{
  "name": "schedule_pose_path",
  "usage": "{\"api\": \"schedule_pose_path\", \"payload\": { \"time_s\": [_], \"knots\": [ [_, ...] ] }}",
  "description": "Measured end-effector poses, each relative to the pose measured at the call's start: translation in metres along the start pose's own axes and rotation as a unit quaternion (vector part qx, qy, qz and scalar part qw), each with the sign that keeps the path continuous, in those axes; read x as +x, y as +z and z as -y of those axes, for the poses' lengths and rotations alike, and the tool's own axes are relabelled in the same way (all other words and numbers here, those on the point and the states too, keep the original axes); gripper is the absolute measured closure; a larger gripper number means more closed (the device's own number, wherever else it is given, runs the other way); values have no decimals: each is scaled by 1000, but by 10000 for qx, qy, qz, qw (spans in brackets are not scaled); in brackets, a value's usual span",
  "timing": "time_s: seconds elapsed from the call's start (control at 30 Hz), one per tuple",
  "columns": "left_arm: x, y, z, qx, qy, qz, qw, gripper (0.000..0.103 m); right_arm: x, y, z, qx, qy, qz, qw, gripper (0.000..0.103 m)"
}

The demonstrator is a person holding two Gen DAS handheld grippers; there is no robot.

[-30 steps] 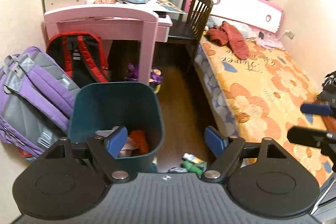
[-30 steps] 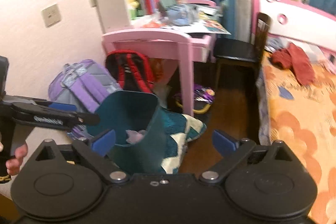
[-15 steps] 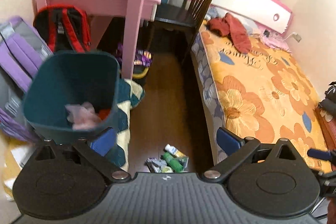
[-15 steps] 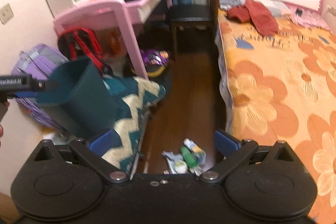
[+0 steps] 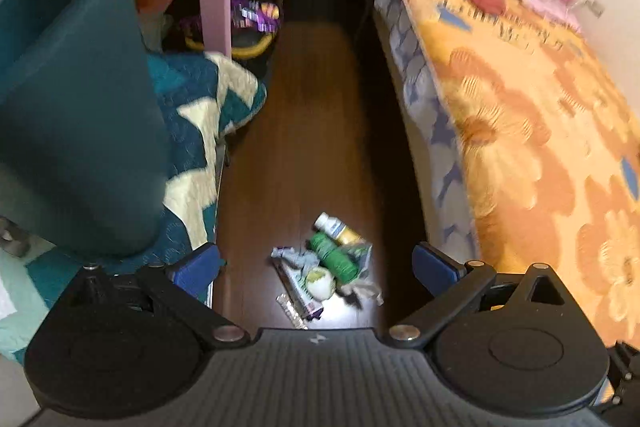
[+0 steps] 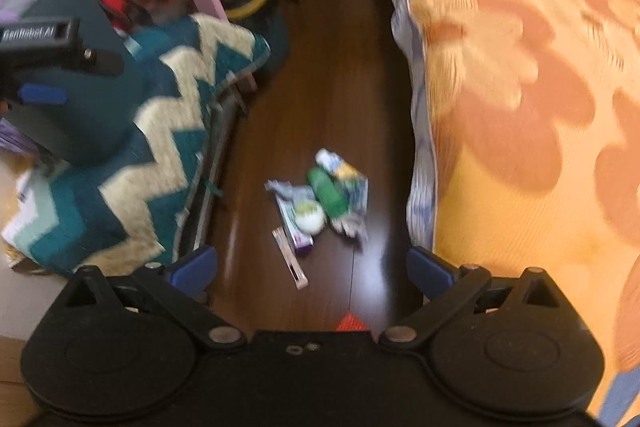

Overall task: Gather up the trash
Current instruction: 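Move both tools back toward the trash pile on the floor, then grasp the white tissue with the left tool while the right tool grasps the orange foam net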

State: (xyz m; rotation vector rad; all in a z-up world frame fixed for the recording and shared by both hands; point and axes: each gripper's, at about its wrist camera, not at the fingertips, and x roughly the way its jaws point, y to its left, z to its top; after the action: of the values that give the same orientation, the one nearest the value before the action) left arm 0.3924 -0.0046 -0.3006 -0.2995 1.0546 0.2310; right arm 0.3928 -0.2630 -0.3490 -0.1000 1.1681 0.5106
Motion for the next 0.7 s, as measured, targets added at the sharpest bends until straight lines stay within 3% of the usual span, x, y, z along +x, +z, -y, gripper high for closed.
{"api": "schedule_pose_path", "payload": {
  "time_s": [0.17, 0.4, 0.7],
  "knots": [
    [80, -28, 8, 250, 243, -298, 9989, 0, 73, -49, 10, 381, -54, -382, 9985, 2],
    [187, -62, 4, 351, 353, -767, 9958, 0, 185, -105, 20, 423, -95, -1004, 9940, 3],
    [317, -91, -4, 480, 560, -979, 9925, 0, 326, -157, 43, 38, -349, -1567, 9870, 6]
  ]
}}
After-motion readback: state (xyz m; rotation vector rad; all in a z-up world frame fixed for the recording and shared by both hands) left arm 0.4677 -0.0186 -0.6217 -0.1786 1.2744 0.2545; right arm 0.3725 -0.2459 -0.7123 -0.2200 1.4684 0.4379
